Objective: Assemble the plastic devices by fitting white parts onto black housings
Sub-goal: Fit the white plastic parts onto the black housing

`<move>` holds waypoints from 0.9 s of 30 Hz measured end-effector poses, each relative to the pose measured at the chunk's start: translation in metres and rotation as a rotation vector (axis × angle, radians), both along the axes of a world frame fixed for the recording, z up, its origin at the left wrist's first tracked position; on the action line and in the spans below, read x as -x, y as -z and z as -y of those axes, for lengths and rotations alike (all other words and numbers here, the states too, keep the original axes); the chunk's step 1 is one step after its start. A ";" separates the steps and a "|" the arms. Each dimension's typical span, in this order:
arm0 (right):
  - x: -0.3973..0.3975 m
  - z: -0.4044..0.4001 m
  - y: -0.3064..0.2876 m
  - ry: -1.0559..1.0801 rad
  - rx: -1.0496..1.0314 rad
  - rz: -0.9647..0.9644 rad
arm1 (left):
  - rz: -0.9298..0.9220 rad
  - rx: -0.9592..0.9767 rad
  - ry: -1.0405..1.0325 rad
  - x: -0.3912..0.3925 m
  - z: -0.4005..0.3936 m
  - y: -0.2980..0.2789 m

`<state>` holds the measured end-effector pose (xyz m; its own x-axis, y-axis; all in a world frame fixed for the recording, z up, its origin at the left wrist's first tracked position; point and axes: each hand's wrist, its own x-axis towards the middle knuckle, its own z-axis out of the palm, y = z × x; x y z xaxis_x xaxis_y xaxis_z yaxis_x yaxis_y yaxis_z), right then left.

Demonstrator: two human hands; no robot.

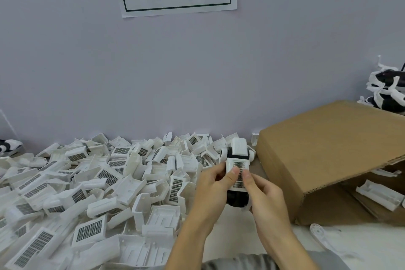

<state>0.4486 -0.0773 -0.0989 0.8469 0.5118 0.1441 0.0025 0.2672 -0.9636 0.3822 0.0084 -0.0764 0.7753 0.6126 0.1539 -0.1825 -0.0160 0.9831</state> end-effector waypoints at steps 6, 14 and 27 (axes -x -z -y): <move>-0.001 0.003 -0.001 0.094 0.037 0.110 | -0.007 -0.062 -0.021 -0.001 0.000 0.001; 0.000 0.003 0.000 0.177 -0.033 0.111 | 0.004 -0.122 0.055 -0.003 0.001 0.002; -0.003 0.004 0.002 0.134 -0.021 0.169 | -0.100 -0.182 -0.068 -0.004 -0.001 0.006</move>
